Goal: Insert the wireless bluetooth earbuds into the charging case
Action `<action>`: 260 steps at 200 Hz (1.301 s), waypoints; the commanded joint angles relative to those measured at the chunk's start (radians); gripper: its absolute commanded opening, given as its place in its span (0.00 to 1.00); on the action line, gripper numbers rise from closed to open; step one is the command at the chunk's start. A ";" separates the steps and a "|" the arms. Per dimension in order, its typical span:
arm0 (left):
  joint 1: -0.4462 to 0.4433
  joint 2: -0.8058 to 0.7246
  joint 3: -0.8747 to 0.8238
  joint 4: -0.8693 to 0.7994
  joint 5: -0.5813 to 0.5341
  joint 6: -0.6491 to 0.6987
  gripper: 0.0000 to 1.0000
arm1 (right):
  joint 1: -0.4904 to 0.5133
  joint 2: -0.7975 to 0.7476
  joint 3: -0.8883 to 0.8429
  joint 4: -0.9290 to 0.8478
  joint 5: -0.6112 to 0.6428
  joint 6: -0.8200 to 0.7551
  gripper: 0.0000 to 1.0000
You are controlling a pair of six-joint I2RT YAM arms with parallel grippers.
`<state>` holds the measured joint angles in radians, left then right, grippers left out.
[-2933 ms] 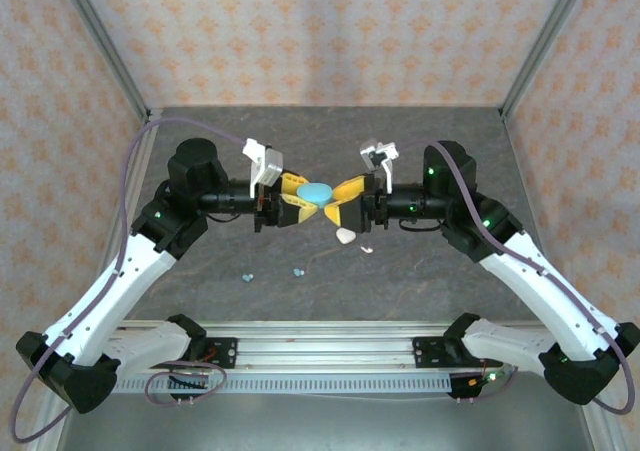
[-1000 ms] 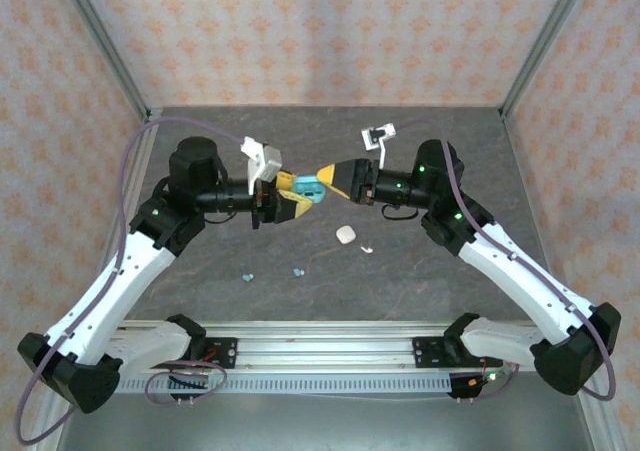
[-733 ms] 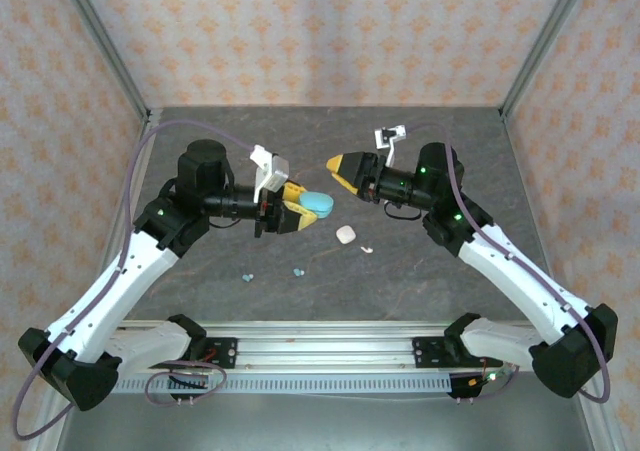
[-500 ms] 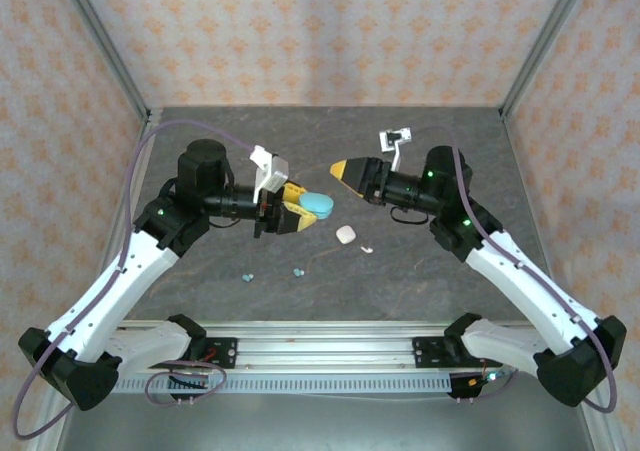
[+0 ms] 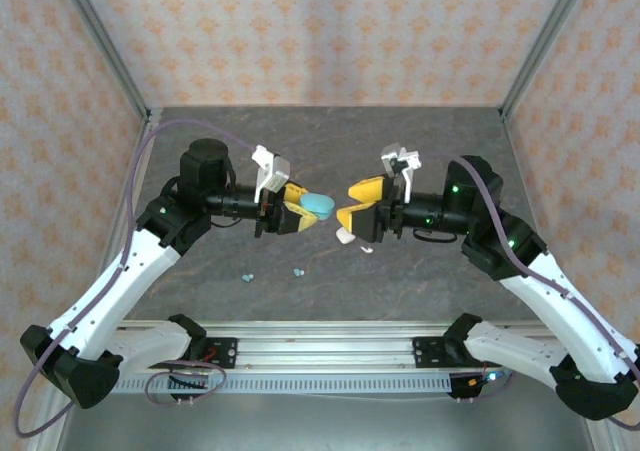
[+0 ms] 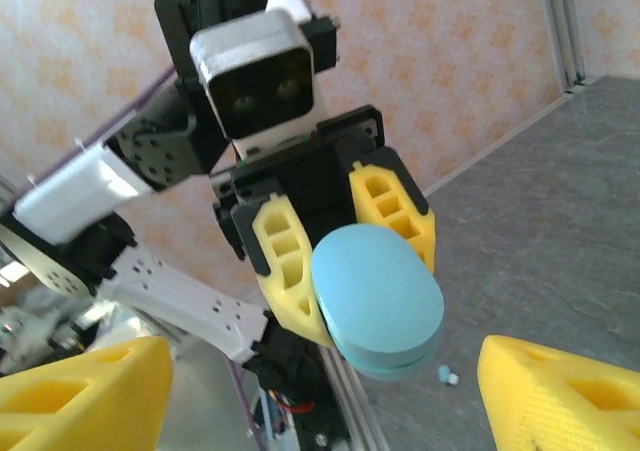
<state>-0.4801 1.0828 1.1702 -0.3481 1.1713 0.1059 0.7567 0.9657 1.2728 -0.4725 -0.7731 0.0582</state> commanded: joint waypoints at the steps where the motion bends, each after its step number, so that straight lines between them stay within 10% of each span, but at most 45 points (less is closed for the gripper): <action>1: -0.002 -0.001 0.031 0.023 0.026 0.002 0.00 | 0.034 0.052 0.053 -0.138 0.077 -0.170 0.80; 90: -0.003 -0.018 0.020 0.013 0.028 0.002 0.00 | 0.043 0.097 0.082 -0.101 0.229 -0.208 0.74; 260: -0.003 -0.018 0.023 -0.014 0.043 0.032 0.00 | 0.027 0.204 0.199 -0.116 0.148 -0.141 0.63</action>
<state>-0.4774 1.0824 1.1702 -0.3561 1.1664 0.1139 0.8009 1.1538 1.4296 -0.6147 -0.6319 -0.1020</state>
